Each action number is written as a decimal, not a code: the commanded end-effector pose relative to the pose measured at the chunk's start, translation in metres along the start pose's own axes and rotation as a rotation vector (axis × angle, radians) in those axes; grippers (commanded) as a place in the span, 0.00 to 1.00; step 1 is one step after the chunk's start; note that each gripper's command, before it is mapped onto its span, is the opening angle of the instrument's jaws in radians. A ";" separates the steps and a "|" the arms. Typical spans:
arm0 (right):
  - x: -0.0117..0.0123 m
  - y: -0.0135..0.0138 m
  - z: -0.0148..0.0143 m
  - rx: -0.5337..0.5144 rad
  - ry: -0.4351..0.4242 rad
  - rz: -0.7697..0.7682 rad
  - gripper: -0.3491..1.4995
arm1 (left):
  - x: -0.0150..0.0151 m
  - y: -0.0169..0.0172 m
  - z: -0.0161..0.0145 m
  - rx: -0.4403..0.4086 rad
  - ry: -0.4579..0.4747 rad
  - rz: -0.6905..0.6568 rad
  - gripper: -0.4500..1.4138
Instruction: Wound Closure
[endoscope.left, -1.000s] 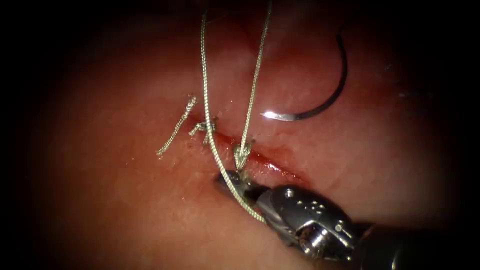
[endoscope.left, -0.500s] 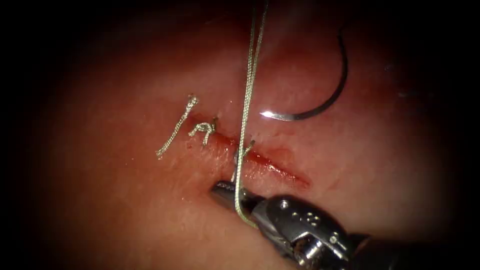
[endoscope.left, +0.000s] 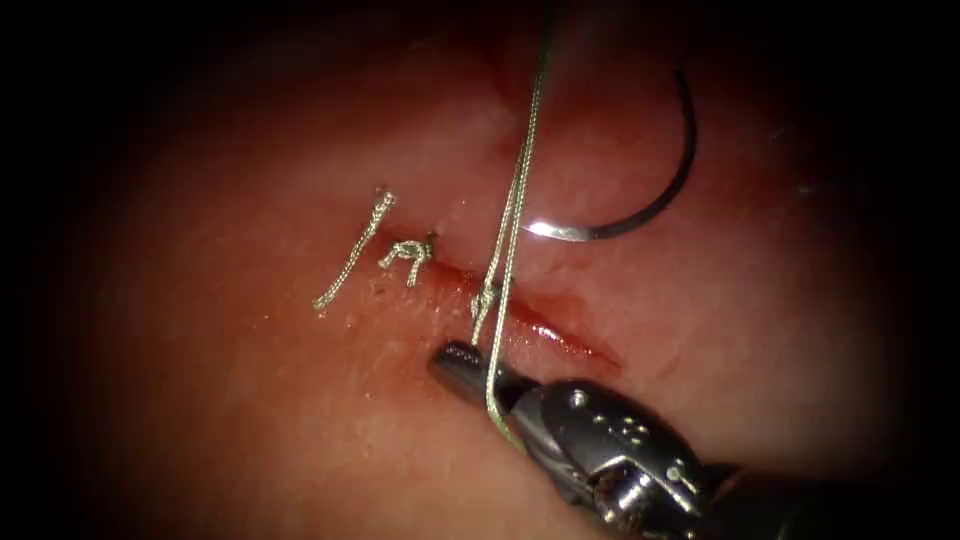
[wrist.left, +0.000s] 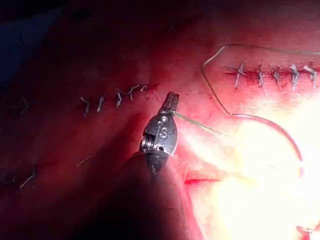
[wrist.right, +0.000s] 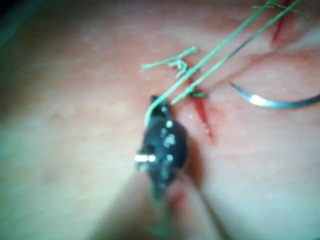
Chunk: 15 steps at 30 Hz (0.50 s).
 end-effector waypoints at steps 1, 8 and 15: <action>-0.0006 -0.0005 0.0008 0.014 -0.009 -0.004 0.00 | -0.0002 -0.0006 0.0009 0.004 0.001 0.005 0.00; -0.0020 -0.0015 0.0010 0.036 -0.031 -0.025 0.00 | -0.0009 -0.0009 0.0012 0.008 -0.001 0.018 0.00; -0.0022 -0.0015 0.0009 0.045 -0.040 -0.027 0.00 | -0.0010 -0.0009 0.0012 0.009 -0.001 0.025 0.00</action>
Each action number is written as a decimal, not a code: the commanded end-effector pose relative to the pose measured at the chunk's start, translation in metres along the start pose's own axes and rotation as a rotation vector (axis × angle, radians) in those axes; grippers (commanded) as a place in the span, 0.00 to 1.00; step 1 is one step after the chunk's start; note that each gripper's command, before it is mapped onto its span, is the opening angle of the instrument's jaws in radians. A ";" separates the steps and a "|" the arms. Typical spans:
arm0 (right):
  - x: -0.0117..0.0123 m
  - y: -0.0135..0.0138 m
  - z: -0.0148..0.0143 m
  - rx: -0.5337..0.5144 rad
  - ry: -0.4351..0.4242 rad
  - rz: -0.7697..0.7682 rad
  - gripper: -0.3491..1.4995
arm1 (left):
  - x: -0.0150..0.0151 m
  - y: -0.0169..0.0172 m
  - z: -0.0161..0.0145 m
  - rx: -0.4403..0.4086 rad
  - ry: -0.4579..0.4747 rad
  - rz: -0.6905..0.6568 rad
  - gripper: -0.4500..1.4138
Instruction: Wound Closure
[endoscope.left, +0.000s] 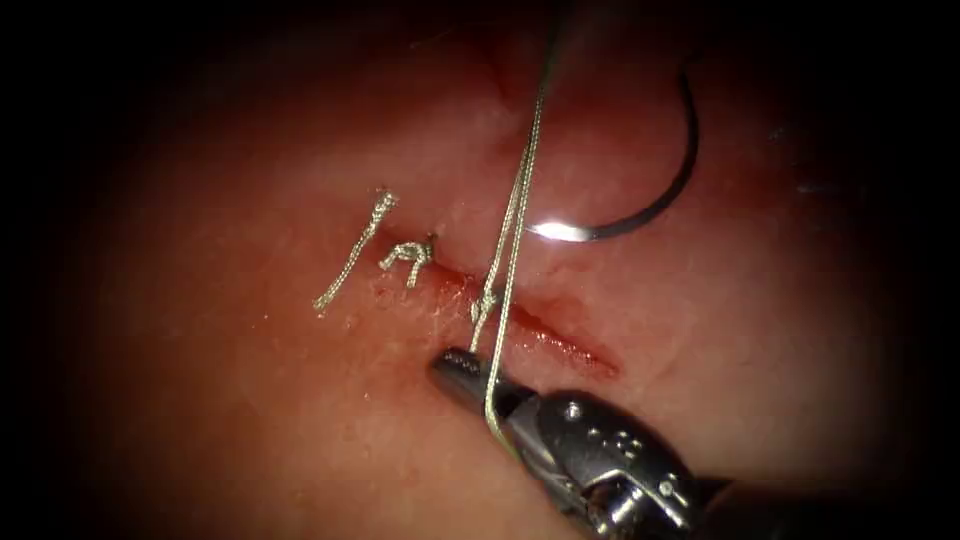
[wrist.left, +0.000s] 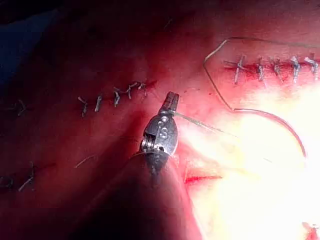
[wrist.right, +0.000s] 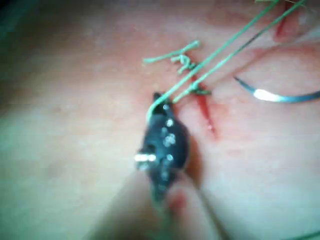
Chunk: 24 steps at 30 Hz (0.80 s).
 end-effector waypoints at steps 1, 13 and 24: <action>0.0001 -0.0001 0.0008 -0.006 -0.001 -0.019 0.00 | 0.0001 -0.0004 0.0005 -0.001 0.004 0.003 0.00; 0.0035 -0.0009 -0.0018 0.031 0.059 -0.197 0.77 | 0.0048 0.0028 -0.0073 -0.058 0.077 -0.045 0.00; 0.0068 -0.0037 -0.0090 0.079 0.040 -0.312 0.89 | 0.0134 0.0048 -0.0166 -0.053 0.185 -0.039 0.00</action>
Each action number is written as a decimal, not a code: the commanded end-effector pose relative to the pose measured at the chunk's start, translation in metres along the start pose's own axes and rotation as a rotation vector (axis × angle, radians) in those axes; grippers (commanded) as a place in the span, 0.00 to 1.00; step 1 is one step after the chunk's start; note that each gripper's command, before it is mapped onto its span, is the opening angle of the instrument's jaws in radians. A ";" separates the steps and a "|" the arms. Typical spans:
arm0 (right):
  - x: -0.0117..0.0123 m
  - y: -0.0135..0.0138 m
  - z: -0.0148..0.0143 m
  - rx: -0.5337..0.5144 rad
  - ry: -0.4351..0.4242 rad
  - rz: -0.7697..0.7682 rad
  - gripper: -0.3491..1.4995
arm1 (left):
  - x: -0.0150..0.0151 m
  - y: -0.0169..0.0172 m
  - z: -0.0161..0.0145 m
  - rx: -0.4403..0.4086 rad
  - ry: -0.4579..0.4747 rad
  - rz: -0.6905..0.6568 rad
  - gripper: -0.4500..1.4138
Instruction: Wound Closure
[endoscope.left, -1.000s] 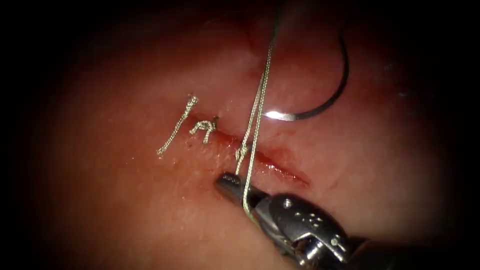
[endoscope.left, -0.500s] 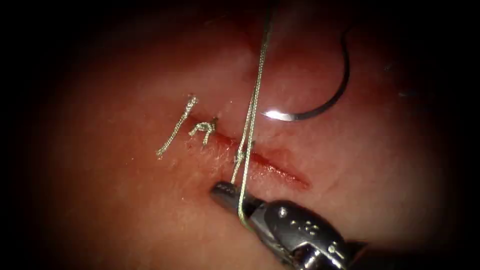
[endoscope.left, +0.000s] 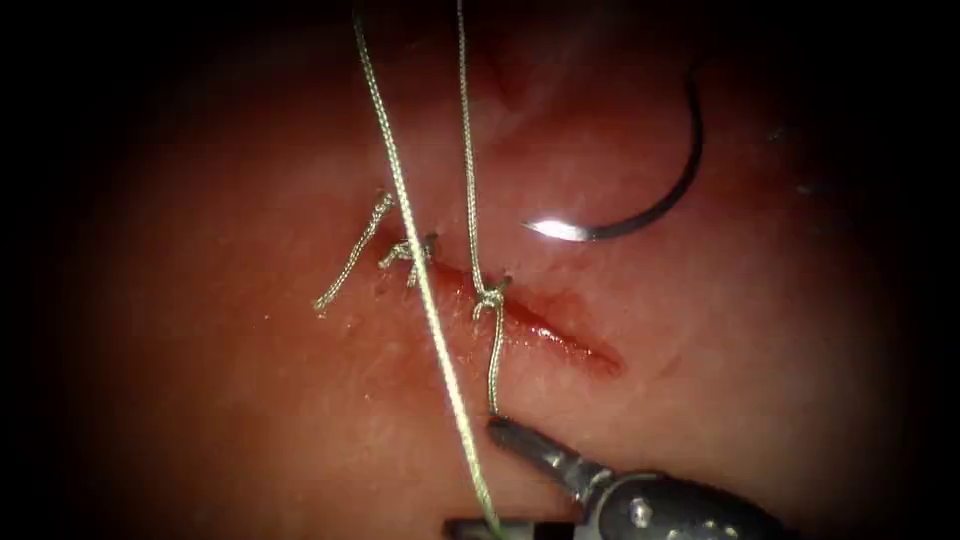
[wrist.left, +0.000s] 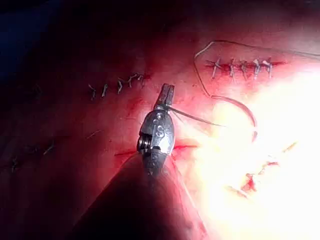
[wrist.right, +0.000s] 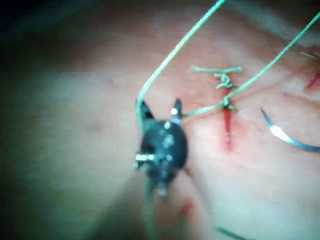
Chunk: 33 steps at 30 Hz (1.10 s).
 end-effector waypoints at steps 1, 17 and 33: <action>0.0005 0.0012 -0.0004 -0.027 -0.005 0.013 0.89 | 0.0009 0.0006 0.0003 -0.007 0.004 0.009 0.00; 0.0012 0.0108 0.0059 -0.158 0.009 0.143 0.94 | 0.0080 0.0081 -0.0008 -0.054 0.047 0.028 0.00; -0.0004 0.0125 0.0085 -0.182 -0.056 0.172 0.93 | 0.0119 0.0098 -0.0025 -0.065 0.060 0.039 0.00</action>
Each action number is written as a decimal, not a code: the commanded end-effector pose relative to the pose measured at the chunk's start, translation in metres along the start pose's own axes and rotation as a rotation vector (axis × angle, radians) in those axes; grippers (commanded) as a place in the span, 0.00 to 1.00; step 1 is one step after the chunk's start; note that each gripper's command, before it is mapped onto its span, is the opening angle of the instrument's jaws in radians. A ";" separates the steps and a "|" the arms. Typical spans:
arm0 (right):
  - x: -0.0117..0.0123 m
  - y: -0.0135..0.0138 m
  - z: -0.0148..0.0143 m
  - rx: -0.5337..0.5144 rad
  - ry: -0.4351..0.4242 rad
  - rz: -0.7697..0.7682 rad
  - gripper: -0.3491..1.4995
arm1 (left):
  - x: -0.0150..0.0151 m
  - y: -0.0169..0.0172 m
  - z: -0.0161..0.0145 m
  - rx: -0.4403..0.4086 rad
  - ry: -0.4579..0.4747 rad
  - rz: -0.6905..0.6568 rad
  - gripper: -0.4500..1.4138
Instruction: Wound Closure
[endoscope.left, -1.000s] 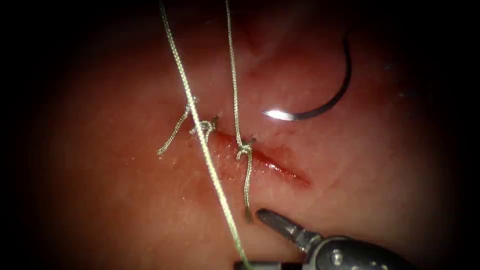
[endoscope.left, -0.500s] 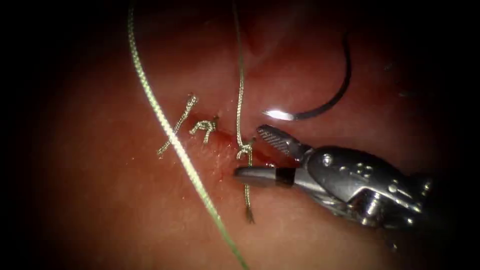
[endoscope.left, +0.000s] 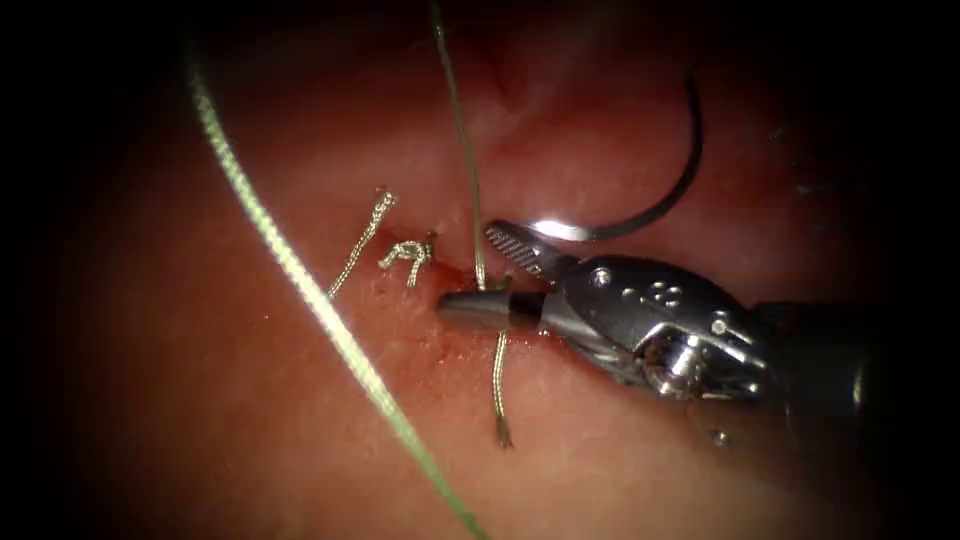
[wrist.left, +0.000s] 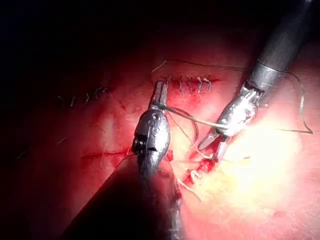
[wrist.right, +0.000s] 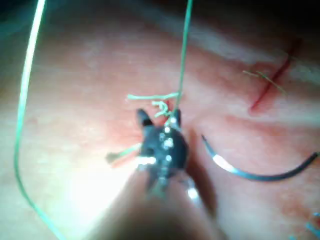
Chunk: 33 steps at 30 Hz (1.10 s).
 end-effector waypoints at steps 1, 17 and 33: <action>0.0001 -0.0002 0.0011 0.000 0.003 0.001 0.93 | -0.0004 -0.0002 0.0006 0.000 0.002 0.005 0.00; -0.0008 0.0007 0.0055 -0.006 0.005 -0.008 0.93 | 0.0032 0.0014 0.0007 -0.002 0.003 0.011 0.00; 0.0004 -0.0002 0.0075 0.017 0.012 0.000 0.94 | 0.0037 0.0019 0.0015 0.002 0.003 0.011 0.00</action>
